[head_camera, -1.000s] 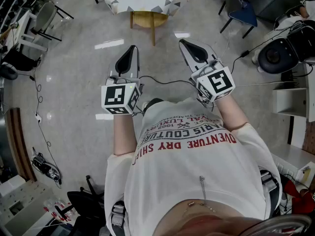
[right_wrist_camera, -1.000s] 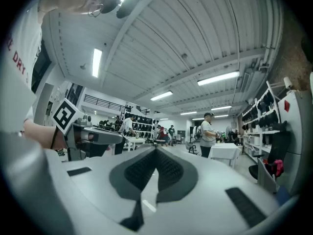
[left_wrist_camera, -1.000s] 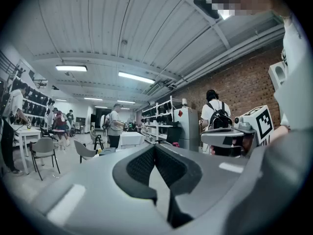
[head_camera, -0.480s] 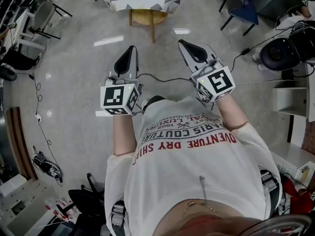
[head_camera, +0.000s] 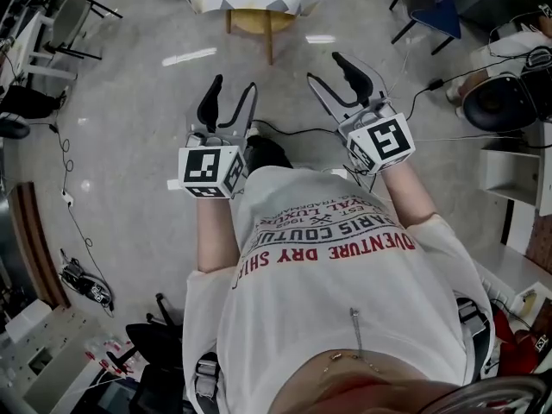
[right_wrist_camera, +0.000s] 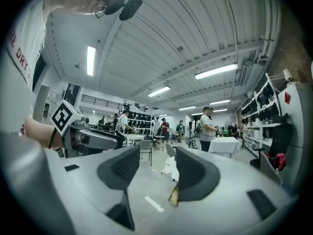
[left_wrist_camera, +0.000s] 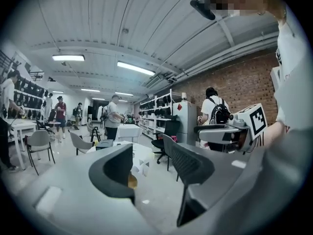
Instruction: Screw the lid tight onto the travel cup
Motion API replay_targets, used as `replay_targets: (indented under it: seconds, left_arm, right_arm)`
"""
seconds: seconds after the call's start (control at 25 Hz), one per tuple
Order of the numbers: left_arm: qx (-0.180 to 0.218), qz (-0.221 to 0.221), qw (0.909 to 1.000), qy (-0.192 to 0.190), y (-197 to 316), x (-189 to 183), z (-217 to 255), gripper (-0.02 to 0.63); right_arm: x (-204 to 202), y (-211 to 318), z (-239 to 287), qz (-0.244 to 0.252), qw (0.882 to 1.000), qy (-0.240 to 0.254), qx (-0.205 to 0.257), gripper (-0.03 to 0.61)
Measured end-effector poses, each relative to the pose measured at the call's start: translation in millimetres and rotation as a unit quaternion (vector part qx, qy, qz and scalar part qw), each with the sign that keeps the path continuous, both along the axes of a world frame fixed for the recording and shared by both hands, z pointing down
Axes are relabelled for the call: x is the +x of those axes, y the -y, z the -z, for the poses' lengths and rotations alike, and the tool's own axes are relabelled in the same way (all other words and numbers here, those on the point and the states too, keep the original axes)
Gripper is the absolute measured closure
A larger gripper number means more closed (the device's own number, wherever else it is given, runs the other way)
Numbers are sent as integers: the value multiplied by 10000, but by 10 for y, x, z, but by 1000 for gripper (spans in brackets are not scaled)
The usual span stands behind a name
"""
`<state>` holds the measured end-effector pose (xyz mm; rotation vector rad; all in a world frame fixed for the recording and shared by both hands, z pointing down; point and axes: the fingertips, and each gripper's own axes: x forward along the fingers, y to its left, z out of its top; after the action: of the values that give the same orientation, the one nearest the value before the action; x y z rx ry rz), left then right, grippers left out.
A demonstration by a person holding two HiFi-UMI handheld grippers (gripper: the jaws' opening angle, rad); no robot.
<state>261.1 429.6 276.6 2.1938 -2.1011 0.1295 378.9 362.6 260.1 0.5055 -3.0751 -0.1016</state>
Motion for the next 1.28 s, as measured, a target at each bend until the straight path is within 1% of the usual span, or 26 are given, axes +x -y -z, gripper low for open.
replay_targets:
  seconds: [0.16, 0.32, 0.44, 0.6, 0.76, 0.88, 1.04, 1.28]
  left_arm:
    - [-34, -53, 10000, -55, 224, -332, -80, 379]
    - [-28, -200, 9997, -120, 598, -811, -173, 379]
    - [-66, -417, 9988, -231, 988, -1226, -221, 379]
    - [-142, -726, 9969, -275, 1525, -1816, -201, 379]
    - [-244, -1095, 9932, -296, 2042, -2356, -248, 379]
    - [-319, -1336, 9899, -340, 2394, -2685, -311, 379]
    - [-473, -1635, 9847, -380, 2831, -2937, -521, 364]
    - [-770, -1902, 9779, -414, 3457, -3070, -967, 355]
  right_arm:
    - [-279, 257, -82, -115, 9998, -79, -111, 376]
    - [-725, 618, -180, -300, 9992, -172, -184, 376]
    - [-1138, 951, -235, -485, 9980, -296, -268, 376]
    - [-1733, 1415, -217, -706, 9960, -435, -338, 376]
    - [-2263, 1889, -257, -1017, 9922, -576, -432, 376]
    - [-2595, 2189, -360, -1187, 9883, -767, -578, 376]
    - [-2883, 2539, -576, -1346, 9812, -1080, -860, 376]
    - [-3063, 3124, -1012, -1400, 9691, -1613, -1237, 376]
